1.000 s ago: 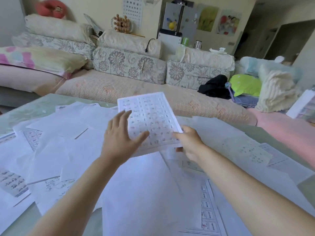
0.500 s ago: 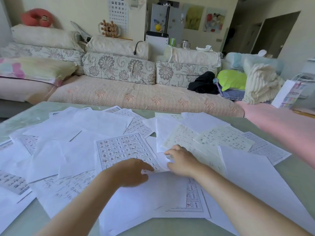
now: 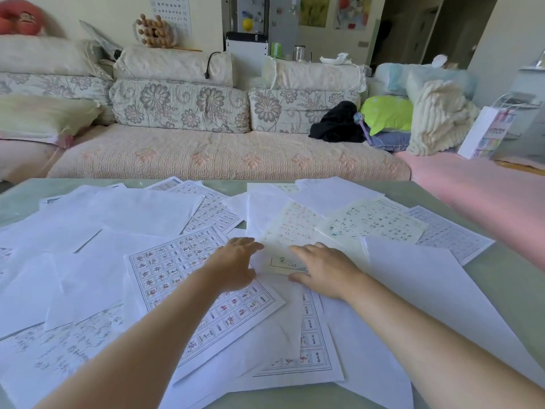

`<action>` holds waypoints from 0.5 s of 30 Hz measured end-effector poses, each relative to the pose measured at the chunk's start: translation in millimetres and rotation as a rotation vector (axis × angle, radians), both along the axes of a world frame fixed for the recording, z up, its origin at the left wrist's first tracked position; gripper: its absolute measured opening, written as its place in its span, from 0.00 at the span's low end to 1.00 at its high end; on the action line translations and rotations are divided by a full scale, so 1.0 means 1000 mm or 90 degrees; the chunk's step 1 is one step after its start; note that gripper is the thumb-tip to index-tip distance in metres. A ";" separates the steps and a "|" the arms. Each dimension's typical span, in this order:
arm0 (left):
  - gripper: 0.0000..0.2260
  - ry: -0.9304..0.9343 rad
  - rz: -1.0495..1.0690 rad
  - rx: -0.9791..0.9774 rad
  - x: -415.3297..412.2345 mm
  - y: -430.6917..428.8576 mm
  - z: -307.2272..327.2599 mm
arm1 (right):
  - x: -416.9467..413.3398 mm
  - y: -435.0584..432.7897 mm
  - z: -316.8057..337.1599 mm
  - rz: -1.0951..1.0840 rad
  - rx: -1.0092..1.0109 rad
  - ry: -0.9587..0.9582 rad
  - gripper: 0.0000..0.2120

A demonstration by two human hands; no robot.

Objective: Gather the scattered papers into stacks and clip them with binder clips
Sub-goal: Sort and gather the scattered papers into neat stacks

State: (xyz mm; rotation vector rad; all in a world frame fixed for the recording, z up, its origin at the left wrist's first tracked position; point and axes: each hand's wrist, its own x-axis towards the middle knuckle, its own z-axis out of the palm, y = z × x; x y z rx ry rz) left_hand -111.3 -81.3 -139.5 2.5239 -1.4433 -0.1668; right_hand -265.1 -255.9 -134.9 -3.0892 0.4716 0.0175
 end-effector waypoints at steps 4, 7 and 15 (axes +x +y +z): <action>0.25 -0.028 -0.012 -0.006 0.009 -0.024 -0.007 | 0.002 -0.008 -0.005 0.019 0.009 -0.022 0.34; 0.15 -0.078 -0.050 -0.064 0.012 -0.032 -0.010 | 0.004 -0.013 -0.007 0.015 0.042 -0.063 0.33; 0.07 -0.183 -0.047 -0.279 0.011 -0.035 -0.009 | 0.021 -0.001 -0.008 -0.044 0.065 -0.144 0.24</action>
